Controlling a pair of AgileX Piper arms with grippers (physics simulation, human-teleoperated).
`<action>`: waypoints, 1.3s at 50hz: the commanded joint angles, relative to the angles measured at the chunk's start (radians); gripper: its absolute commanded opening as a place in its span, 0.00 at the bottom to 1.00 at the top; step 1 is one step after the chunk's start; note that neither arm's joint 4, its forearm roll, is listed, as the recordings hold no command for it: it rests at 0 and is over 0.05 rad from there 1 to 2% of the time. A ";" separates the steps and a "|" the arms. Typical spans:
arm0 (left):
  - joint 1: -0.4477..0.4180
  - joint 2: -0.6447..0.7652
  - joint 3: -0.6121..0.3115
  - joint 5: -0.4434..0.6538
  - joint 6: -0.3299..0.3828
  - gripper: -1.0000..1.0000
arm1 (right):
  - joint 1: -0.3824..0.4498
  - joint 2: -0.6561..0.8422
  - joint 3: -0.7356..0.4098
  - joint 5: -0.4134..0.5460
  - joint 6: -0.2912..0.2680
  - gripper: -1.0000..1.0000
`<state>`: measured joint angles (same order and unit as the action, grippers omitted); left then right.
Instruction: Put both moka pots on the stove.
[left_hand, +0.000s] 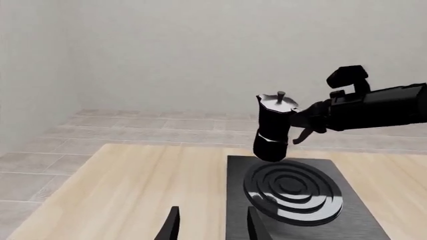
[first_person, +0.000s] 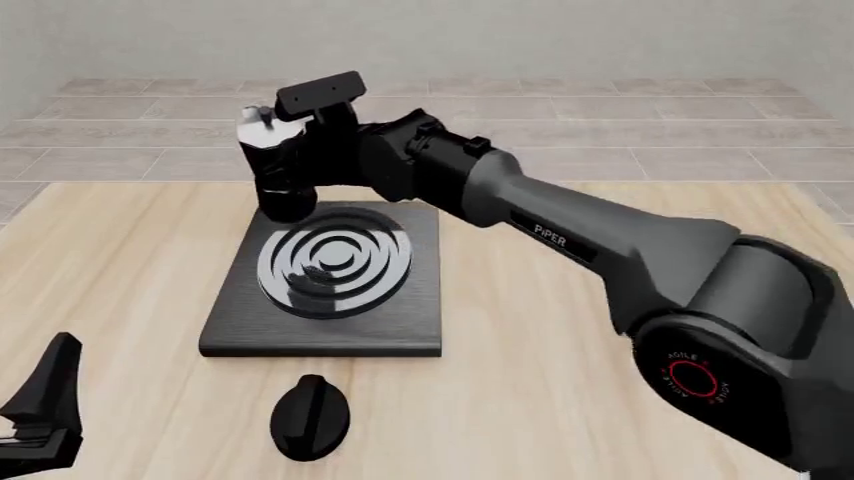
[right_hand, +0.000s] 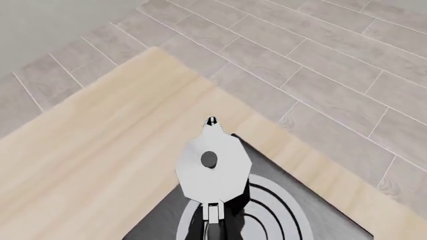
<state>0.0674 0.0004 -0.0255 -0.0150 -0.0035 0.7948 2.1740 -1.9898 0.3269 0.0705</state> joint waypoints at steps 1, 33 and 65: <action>0.005 0.000 -0.003 0.004 -0.006 1.00 | -0.010 0.060 -0.115 0.011 0.007 0.00; 0.014 0.000 -0.001 0.004 -0.016 1.00 | -0.059 0.178 -0.247 0.062 -0.026 0.00; 0.013 0.000 -0.002 0.006 -0.014 1.00 | -0.065 0.206 -0.258 0.099 -0.021 0.00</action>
<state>0.0807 0.0003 -0.0243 -0.0127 -0.0183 0.7337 2.3962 -2.2198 0.4275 0.0415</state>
